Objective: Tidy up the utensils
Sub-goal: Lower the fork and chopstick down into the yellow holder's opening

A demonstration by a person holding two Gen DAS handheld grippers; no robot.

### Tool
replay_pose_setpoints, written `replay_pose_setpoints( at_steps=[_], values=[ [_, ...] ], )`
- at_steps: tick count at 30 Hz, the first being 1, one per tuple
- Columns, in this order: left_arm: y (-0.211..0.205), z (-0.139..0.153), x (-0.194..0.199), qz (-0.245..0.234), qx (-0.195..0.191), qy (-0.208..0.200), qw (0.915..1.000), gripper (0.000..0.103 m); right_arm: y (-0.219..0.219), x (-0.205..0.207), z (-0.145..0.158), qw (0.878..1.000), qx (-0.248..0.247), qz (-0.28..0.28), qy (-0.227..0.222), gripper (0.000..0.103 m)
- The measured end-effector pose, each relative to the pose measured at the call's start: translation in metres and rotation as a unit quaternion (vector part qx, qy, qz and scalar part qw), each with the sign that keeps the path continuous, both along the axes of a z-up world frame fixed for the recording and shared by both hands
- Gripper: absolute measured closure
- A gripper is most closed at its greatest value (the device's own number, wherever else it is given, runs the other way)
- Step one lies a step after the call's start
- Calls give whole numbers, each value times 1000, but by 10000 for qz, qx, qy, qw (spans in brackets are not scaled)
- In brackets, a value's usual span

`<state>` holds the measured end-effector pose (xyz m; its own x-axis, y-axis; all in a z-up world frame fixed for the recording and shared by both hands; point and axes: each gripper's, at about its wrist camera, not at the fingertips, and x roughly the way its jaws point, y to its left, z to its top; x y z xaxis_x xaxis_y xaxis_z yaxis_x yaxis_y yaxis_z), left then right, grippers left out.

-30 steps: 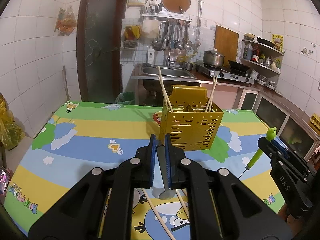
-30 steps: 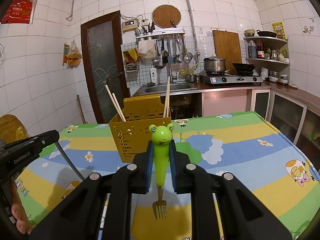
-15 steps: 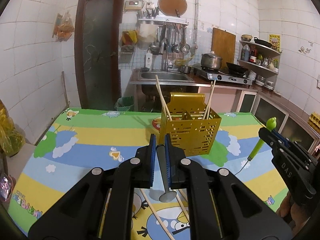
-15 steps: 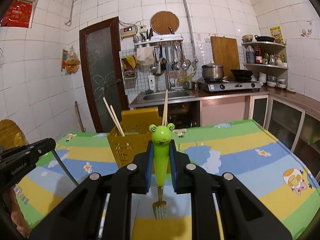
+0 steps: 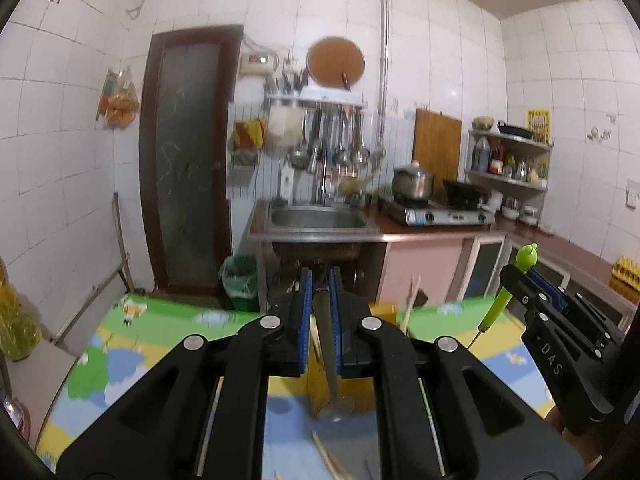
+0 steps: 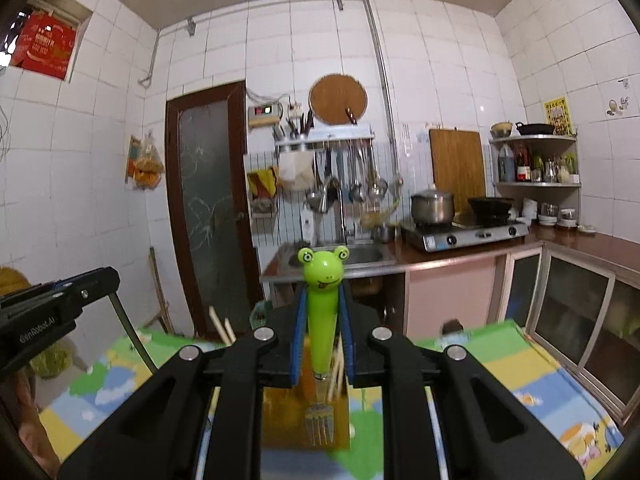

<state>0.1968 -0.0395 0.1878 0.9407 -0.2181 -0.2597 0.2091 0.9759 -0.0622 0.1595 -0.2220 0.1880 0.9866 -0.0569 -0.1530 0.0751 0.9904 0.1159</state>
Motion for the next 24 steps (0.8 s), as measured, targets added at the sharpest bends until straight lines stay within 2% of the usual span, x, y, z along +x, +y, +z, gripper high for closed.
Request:
replay_pose_setpoints(
  at_steps=[4, 8, 15, 24],
  values=[
    [-5, 13, 26, -27, -86, -74, 9999, 96, 0, 28, 13, 9999, 88, 49, -82, 87],
    [-15, 10, 54, -84, -74, -114, 9999, 96, 0, 54, 8, 9998, 149, 84, -58, 87],
    [-30, -18, 91, -181, -78, 103, 9998, 96, -1, 95, -30, 9994, 143, 105, 296, 87],
    [-43, -51, 103, -255, 70, 454, 9986, 96, -16, 107, -66, 9965, 299, 43, 775, 87]
  ],
)
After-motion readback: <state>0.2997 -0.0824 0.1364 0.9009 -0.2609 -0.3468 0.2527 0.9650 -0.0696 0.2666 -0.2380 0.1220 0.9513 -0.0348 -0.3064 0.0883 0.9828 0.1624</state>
